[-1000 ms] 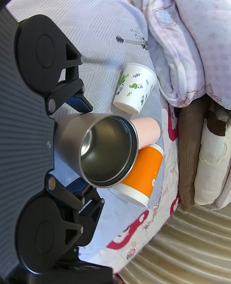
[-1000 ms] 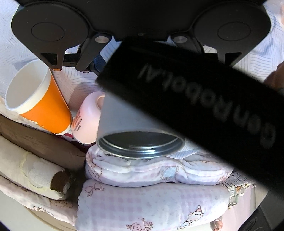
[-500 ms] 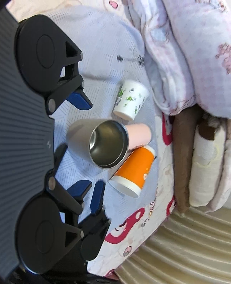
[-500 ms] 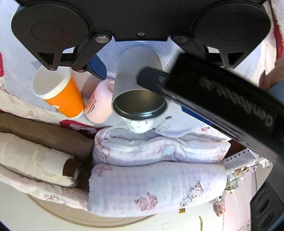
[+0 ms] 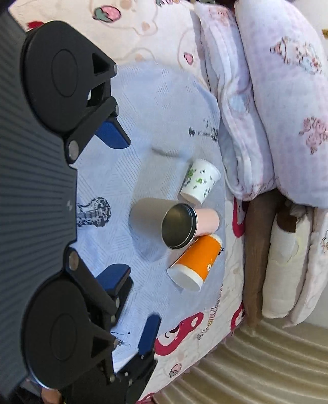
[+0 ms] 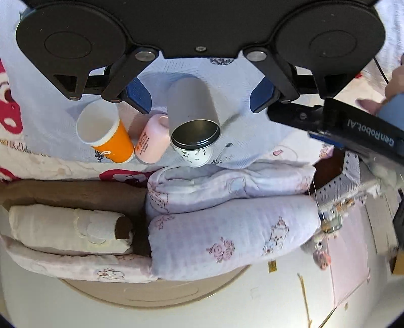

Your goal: Flip cup upright

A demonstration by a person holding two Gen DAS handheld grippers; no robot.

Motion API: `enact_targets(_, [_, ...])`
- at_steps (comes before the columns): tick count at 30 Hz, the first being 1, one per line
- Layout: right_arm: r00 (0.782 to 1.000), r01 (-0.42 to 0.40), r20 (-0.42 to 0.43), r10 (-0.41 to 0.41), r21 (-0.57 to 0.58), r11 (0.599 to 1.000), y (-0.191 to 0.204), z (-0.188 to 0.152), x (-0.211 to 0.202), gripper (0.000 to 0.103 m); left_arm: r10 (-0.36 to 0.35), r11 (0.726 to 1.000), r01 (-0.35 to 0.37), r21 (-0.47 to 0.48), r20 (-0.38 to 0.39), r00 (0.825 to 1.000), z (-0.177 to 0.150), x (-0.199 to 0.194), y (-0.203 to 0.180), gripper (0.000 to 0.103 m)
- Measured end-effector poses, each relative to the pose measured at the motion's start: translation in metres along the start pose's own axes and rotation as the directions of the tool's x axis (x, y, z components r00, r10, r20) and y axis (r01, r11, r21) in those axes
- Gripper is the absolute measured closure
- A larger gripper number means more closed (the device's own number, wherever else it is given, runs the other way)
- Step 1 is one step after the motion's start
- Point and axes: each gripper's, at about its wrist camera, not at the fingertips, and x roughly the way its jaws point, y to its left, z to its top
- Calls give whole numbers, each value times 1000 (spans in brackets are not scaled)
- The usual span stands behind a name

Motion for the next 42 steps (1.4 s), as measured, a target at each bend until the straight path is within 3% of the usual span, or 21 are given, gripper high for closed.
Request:
enact_targets(3, [998, 57, 8, -57, -7, 998, 3, 1, -17, 13, 52, 999, -52, -15, 4, 999, -10, -12, -2, 0])
enact_targets(8, [985, 154, -63, -158, -59, 986, 17, 12, -34, 7, 119, 993, -119, 11, 3, 993, -22, -27, -6, 0])
enact_targets(16, [954, 276, -109, -280, -50, 960, 26, 19, -64, 1, 123, 992, -124, -8, -22, 992, -30, -49, -7, 0])
enact_targets(25, [938, 314, -149, -314, -25, 949, 29, 17, -86, 1, 144, 990, -144, -2, -55, 988, -39, -55, -17, 0])
enact_targets(32, [927, 340, -166, -336, -4, 941, 28, 18, -91, 1, 200, 980, -201, -11, -47, 979, -45, -57, -29, 0])
enact_targets(42, [903, 390, -204, -378, 22, 921, 18, 13, -84, 1, 200, 980, -200, -2, -76, 977, -49, -49, -32, 0])
